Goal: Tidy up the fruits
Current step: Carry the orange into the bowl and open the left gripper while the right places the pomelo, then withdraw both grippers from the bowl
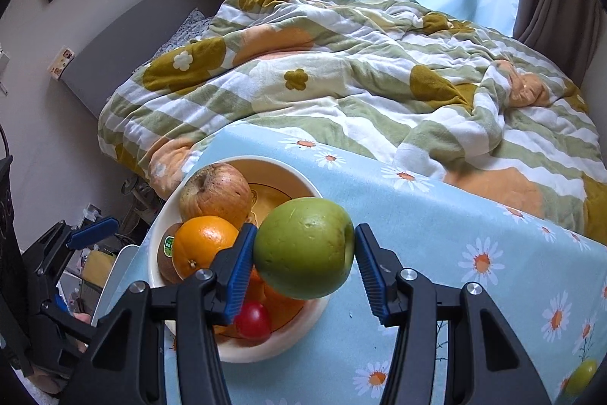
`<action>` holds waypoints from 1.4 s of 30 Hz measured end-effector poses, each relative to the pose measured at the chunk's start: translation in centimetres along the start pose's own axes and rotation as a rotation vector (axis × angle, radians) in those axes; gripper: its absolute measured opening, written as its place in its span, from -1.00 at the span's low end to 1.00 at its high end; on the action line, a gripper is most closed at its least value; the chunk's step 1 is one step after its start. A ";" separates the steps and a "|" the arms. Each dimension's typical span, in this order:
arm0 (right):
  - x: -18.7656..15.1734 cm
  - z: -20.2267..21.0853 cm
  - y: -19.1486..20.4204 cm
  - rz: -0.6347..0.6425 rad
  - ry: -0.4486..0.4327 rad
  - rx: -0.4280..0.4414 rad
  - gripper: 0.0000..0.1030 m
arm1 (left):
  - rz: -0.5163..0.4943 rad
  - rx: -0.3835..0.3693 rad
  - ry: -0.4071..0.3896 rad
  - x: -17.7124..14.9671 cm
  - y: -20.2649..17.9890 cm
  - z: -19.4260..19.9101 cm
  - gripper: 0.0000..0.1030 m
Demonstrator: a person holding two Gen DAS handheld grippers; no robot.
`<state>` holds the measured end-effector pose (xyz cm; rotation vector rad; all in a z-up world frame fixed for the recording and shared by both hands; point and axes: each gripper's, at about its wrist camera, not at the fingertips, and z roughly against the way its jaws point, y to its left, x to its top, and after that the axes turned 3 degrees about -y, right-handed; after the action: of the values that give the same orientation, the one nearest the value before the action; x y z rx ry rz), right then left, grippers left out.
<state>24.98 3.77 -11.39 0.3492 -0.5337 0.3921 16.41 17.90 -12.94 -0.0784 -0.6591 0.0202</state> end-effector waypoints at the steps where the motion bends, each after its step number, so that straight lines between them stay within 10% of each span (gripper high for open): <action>1: 0.1 -0.5 0.0 0.002 0.008 0.009 -0.06 | 0.005 0.003 0.004 -0.1 0.0 0.0 1.00; 13: 0.8 -3.4 -0.4 -0.009 0.067 0.051 -0.04 | 0.035 0.019 0.030 -0.9 0.2 -0.7 1.00; 18: 0.9 -2.0 -0.7 -0.041 0.006 0.078 0.86 | 0.035 0.017 0.034 -0.9 0.1 -0.7 1.00; 42: -1.3 6.5 0.2 -0.093 -0.099 -0.064 0.88 | -0.078 -0.031 -0.023 -0.1 -1.5 5.4 1.00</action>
<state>21.08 0.87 -6.81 0.3316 -0.6231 0.2679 12.99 16.78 -8.59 -0.0823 -0.6849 -0.0638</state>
